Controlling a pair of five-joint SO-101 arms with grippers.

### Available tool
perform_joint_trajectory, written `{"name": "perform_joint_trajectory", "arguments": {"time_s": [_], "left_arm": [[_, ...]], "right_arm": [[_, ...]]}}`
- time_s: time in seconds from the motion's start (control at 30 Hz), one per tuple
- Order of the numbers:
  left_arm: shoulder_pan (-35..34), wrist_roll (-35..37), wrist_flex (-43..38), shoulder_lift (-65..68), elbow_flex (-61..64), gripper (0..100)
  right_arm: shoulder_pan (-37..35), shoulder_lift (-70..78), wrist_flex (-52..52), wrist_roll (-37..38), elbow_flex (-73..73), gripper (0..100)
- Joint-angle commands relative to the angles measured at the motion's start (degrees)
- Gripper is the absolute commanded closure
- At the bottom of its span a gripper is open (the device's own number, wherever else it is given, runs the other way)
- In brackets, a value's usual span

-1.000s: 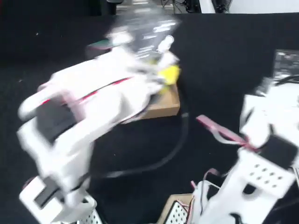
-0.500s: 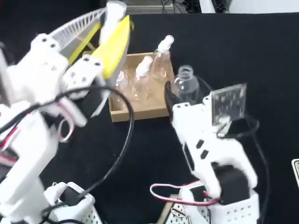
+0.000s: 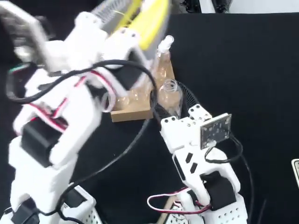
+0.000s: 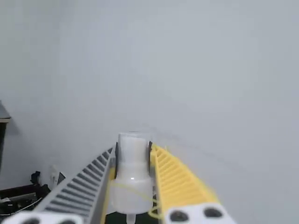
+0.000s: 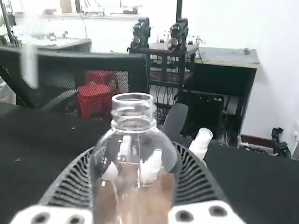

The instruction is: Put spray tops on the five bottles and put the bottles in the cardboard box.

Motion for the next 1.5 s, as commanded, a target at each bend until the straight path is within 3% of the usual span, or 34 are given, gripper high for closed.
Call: {"name": "perform_joint_trajectory", "arguments": {"time_s": [0.0,0.4,0.97,1.13,1.37,1.47], "left_arm": [[1.98,0.62,-4.75,-0.44,1.89,97],[1.98,0.62,-16.88,-0.26,7.16,97],[2.07,0.97,-16.26,3.87,8.75,97],[3.30,1.05,-10.20,2.37,11.65,97],[3.74,0.62,-7.65,-7.47,26.42,97],[3.74,0.62,-7.65,-13.19,34.07,90]], "right_arm": [[-0.62,-1.10,-1.67,-0.26,-0.31,98.7],[-0.62,-1.10,-1.67,-0.26,-0.22,98.7],[-0.62,-1.10,-1.67,-0.26,-0.22,98.7],[-0.62,-1.10,-1.67,-0.26,-0.40,98.7],[-0.35,-1.10,-1.67,-0.26,-0.48,98.7],[-0.35,-1.10,-1.67,-0.26,-0.57,98.7]]}}
